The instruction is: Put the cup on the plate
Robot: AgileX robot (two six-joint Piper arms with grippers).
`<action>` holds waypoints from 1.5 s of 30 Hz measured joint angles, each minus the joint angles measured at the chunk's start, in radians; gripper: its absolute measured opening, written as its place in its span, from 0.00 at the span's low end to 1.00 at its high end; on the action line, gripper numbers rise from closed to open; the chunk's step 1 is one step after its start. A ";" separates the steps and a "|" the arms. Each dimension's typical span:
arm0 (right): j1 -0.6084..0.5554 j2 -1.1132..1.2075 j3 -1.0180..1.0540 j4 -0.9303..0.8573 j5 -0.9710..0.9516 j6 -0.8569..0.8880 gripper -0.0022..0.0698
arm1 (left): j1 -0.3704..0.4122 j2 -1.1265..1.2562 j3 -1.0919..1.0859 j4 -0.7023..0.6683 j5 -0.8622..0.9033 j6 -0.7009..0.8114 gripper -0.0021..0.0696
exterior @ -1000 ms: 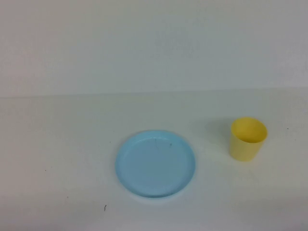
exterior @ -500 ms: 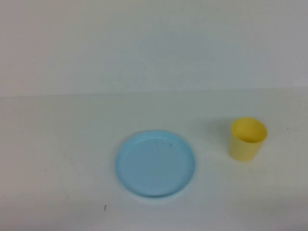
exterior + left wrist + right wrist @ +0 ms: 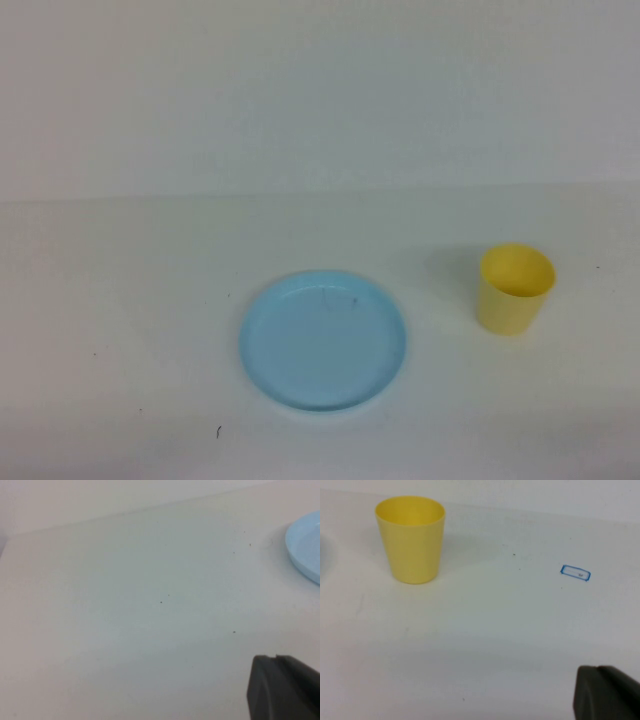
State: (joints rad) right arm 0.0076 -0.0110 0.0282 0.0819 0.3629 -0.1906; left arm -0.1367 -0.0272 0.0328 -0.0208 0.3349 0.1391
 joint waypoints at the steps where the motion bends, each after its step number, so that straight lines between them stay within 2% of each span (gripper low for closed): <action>1: 0.000 0.000 0.000 0.000 0.000 0.000 0.03 | 0.000 0.000 0.000 0.000 0.000 0.000 0.03; 17: 0.000 0.000 0.000 0.000 0.000 0.000 0.03 | 0.000 0.000 0.000 -0.013 -0.009 -0.005 0.03; 19: 0.000 0.000 0.000 0.000 0.000 0.000 0.03 | 0.000 0.000 0.000 -0.101 -0.047 -0.040 0.03; 22: 0.000 0.000 0.000 0.000 0.000 0.000 0.03 | 0.000 0.000 0.000 -0.342 -0.183 -0.139 0.03; 24: 0.000 0.000 0.000 0.000 0.000 0.000 0.03 | 0.000 0.000 0.000 -0.603 -0.303 -0.224 0.03; 26: 0.000 0.000 0.000 0.000 0.000 0.000 0.03 | 0.000 0.000 -0.002 -0.754 -0.402 -0.224 0.03; 27: 0.000 0.000 0.000 0.000 0.000 0.000 0.03 | 0.000 0.000 -0.014 -0.779 -0.435 -0.224 0.03; 31: 0.000 0.000 0.000 0.000 0.000 0.000 0.03 | 0.000 0.000 -0.115 -0.725 -0.443 -0.186 0.03; 37: 0.000 0.000 0.000 0.000 0.000 0.000 0.03 | 0.000 0.000 -0.341 -0.699 -0.583 -0.154 0.03; 43: 0.000 0.000 0.000 0.000 0.000 0.000 0.03 | 0.000 0.019 -0.641 -0.535 -0.502 -0.037 0.03; 45: 0.000 0.000 0.000 0.000 0.000 0.000 0.03 | 0.000 0.038 -0.735 -0.429 -0.453 -0.038 0.03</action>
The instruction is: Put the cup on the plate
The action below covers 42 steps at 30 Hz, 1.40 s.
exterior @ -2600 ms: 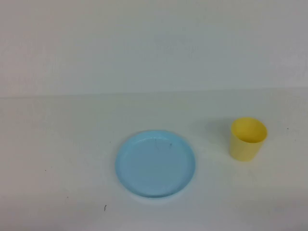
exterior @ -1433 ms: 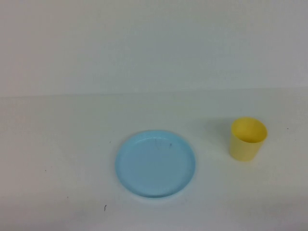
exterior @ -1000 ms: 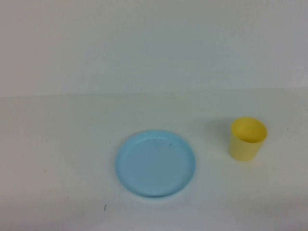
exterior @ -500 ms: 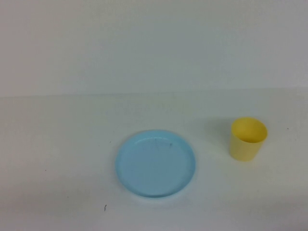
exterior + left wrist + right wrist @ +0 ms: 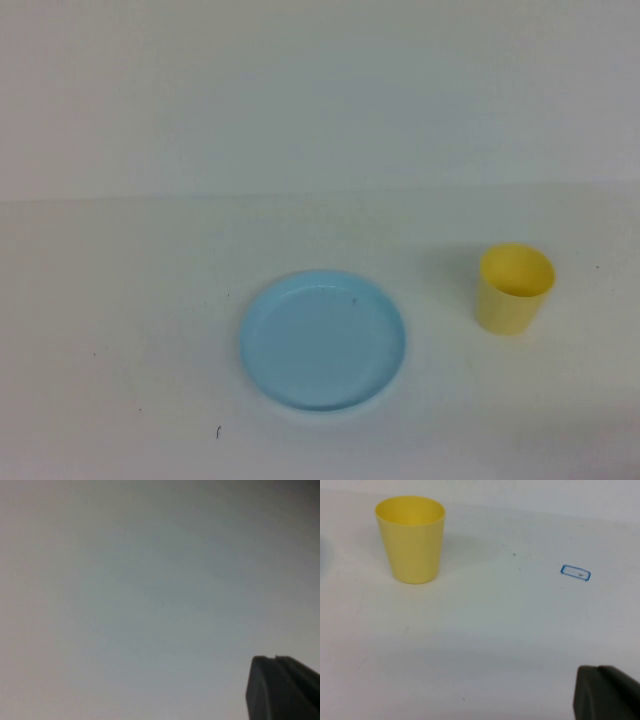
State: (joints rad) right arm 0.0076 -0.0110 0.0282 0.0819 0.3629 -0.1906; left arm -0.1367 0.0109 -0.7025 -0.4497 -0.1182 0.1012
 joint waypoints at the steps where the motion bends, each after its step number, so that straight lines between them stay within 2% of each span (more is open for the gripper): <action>1: 0.000 0.000 0.000 0.000 0.000 0.000 0.03 | 0.000 0.010 -0.033 0.036 0.008 0.000 0.03; 4: 0.000 0.000 0.000 0.000 0.000 0.000 0.03 | 0.000 0.058 -0.130 0.156 0.067 0.016 0.03; 6: 0.000 0.000 0.000 0.000 0.000 0.000 0.03 | 0.000 0.109 -0.198 0.224 0.201 0.041 0.03; 9: 0.000 0.000 0.000 0.000 0.000 0.000 0.03 | 0.000 0.207 -0.287 0.258 0.412 0.043 0.03; 15: 0.000 0.000 0.000 0.000 0.000 0.000 0.03 | 0.000 0.465 -0.389 0.285 0.716 0.068 0.03; 20: 0.000 0.000 0.000 0.000 0.000 0.000 0.03 | 0.000 0.672 -0.395 0.284 0.807 0.084 0.03; 24: 0.000 0.000 0.000 0.000 0.000 0.000 0.03 | 0.000 0.795 -0.393 0.357 0.713 0.095 0.03; 28: 0.000 0.000 0.000 0.000 0.000 0.000 0.03 | 0.000 0.924 -0.390 0.234 0.765 0.111 0.03; 33: 0.000 0.000 0.000 0.000 0.000 0.000 0.03 | 0.000 1.048 -0.391 -0.062 0.814 0.400 0.03; 35: 0.000 0.000 0.000 0.000 0.000 0.000 0.03 | 0.000 1.092 -0.391 -0.154 0.819 0.463 0.03; 42: 0.000 0.000 0.000 0.000 0.000 0.000 0.03 | 0.000 1.316 -0.391 -0.283 0.827 0.559 0.03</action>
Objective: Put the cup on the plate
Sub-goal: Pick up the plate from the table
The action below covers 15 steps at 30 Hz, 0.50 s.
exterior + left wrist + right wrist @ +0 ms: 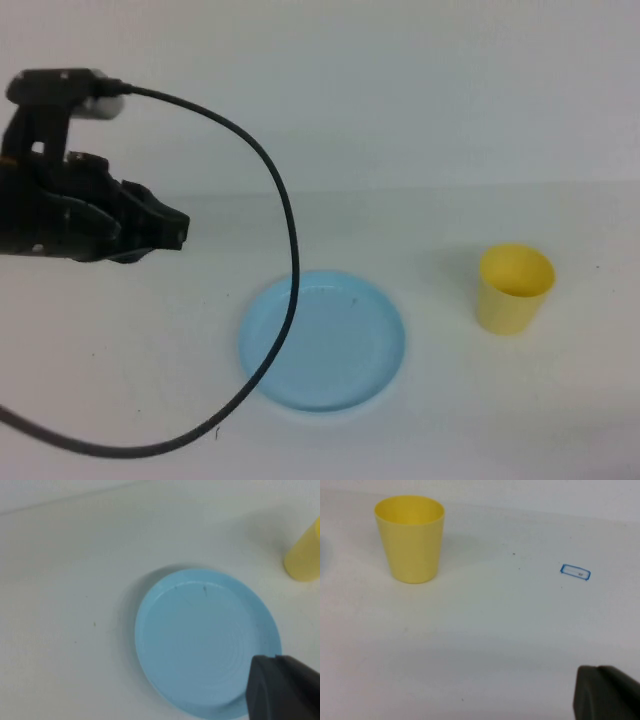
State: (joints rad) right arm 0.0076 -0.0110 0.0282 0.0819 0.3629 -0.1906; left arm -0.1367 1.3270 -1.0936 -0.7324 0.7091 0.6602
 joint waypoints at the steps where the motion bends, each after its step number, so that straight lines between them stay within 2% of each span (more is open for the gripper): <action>1: 0.000 0.000 0.000 0.000 0.000 0.000 0.03 | 0.000 0.024 0.000 -0.013 -0.007 0.010 0.03; 6: 0.000 0.000 0.000 0.001 0.000 0.000 0.03 | -0.002 0.127 0.000 -0.048 -0.018 0.037 0.07; 12: 0.000 0.000 0.000 0.001 0.000 0.000 0.03 | -0.030 0.253 0.000 -0.068 0.053 0.053 0.47; 13: 0.000 0.000 0.000 0.001 0.000 0.000 0.03 | -0.040 0.274 0.000 -0.066 0.042 0.053 0.51; 15: 0.000 0.000 0.000 0.001 0.000 0.000 0.03 | -0.050 0.309 0.000 -0.061 0.003 0.054 0.53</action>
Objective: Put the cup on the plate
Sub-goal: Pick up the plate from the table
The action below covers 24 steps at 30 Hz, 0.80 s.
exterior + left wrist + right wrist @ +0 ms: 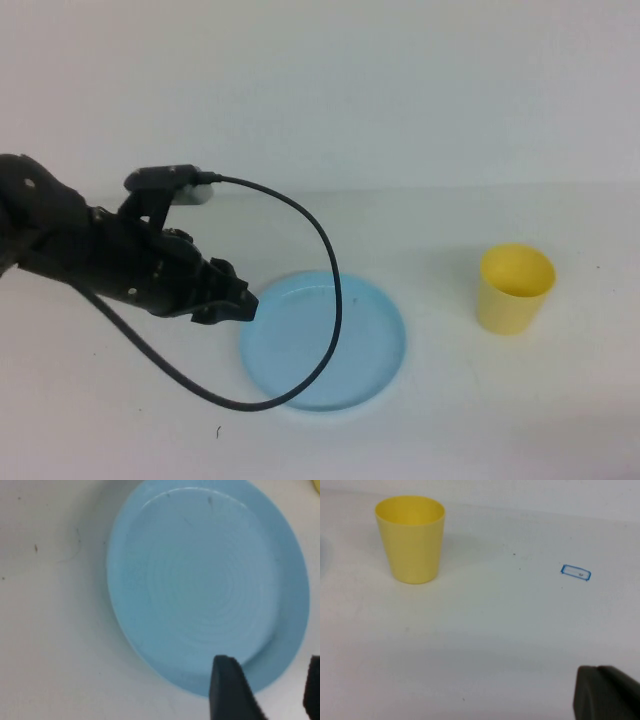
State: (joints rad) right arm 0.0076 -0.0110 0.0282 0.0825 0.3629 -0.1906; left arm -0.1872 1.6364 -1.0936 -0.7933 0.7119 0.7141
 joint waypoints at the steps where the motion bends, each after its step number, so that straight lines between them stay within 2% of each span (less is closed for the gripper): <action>1: 0.000 0.000 0.000 0.000 0.000 0.000 0.03 | -0.004 0.017 0.000 0.005 -0.020 0.000 0.53; 14: 0.000 0.000 0.000 0.000 0.000 0.000 0.03 | -0.009 0.226 0.000 -0.006 -0.103 0.003 0.53; 18: 0.000 0.000 0.000 0.000 0.000 0.000 0.03 | -0.009 0.265 0.000 -0.059 -0.121 0.041 0.52; 21: 0.000 0.000 0.000 0.000 0.000 0.000 0.03 | -0.009 0.286 0.000 -0.079 -0.131 0.052 0.44; 24: 0.000 0.000 0.000 0.000 0.000 0.000 0.03 | -0.009 0.295 0.000 -0.079 -0.134 0.052 0.25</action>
State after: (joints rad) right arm 0.0076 -0.0110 0.0282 0.0825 0.3629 -0.1906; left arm -0.1965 1.9313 -1.0936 -0.8724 0.5779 0.7665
